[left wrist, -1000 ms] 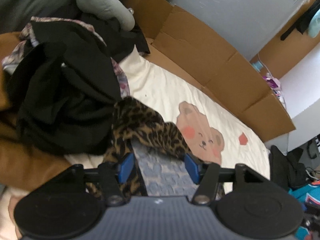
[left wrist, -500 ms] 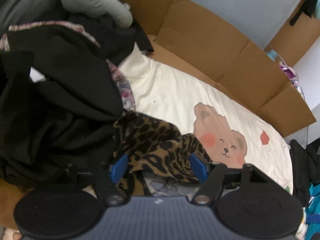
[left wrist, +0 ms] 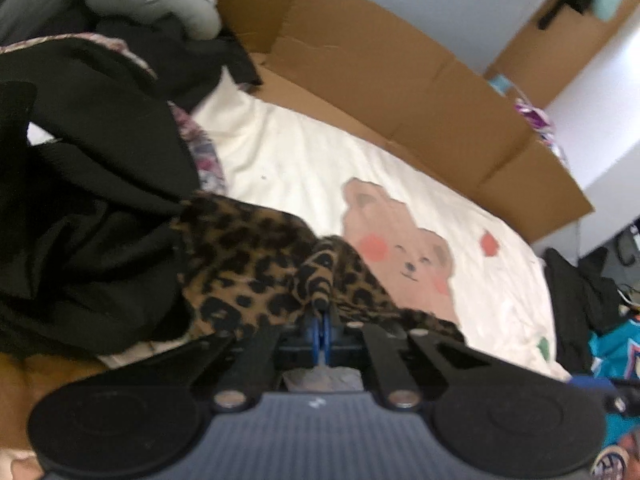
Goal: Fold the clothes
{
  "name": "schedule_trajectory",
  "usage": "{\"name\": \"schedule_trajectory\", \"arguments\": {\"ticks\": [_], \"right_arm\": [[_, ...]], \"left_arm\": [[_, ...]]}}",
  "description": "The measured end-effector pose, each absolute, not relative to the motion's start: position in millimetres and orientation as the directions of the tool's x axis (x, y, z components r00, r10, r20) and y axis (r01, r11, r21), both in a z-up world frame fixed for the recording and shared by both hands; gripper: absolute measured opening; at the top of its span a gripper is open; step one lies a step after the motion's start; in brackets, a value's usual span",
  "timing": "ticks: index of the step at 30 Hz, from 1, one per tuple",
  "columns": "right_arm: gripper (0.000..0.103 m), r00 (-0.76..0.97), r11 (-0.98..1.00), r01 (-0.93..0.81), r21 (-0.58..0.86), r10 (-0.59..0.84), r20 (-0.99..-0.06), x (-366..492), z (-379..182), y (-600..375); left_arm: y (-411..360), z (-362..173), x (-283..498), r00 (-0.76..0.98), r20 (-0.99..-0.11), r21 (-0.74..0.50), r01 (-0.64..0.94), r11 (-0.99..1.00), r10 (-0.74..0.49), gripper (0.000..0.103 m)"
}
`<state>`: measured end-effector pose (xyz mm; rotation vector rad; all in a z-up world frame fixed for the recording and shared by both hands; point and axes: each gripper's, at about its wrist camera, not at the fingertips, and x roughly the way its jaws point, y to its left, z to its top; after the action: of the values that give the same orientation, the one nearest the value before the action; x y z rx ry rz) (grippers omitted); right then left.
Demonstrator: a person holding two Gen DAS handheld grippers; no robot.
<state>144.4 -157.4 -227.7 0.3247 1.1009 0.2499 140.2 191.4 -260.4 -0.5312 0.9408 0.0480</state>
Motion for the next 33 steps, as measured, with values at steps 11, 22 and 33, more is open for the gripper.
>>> {"name": "schedule_trajectory", "arguments": {"ticks": [11,22,33], "right_arm": [[0.102,0.468,0.927,-0.066,0.368,0.355,-0.809,166.0,-222.0,-160.1],[0.102,0.405,0.931,-0.064,0.36,0.353,-0.843,159.9,-248.0,-148.7],[0.102,0.365,0.93,-0.035,0.366,0.352,-0.862,149.1,-263.8,-150.2]], "left_arm": [[176.4,-243.8,81.2,0.625,-0.733,-0.542,-0.296,0.786,-0.27,0.002],[172.6,-237.6,24.9,0.589,-0.758,-0.539,-0.325,0.777,-0.279,0.001],[177.0,-224.1,-39.2,0.553,-0.807,-0.489,-0.425,0.762,-0.209,0.001]]}}
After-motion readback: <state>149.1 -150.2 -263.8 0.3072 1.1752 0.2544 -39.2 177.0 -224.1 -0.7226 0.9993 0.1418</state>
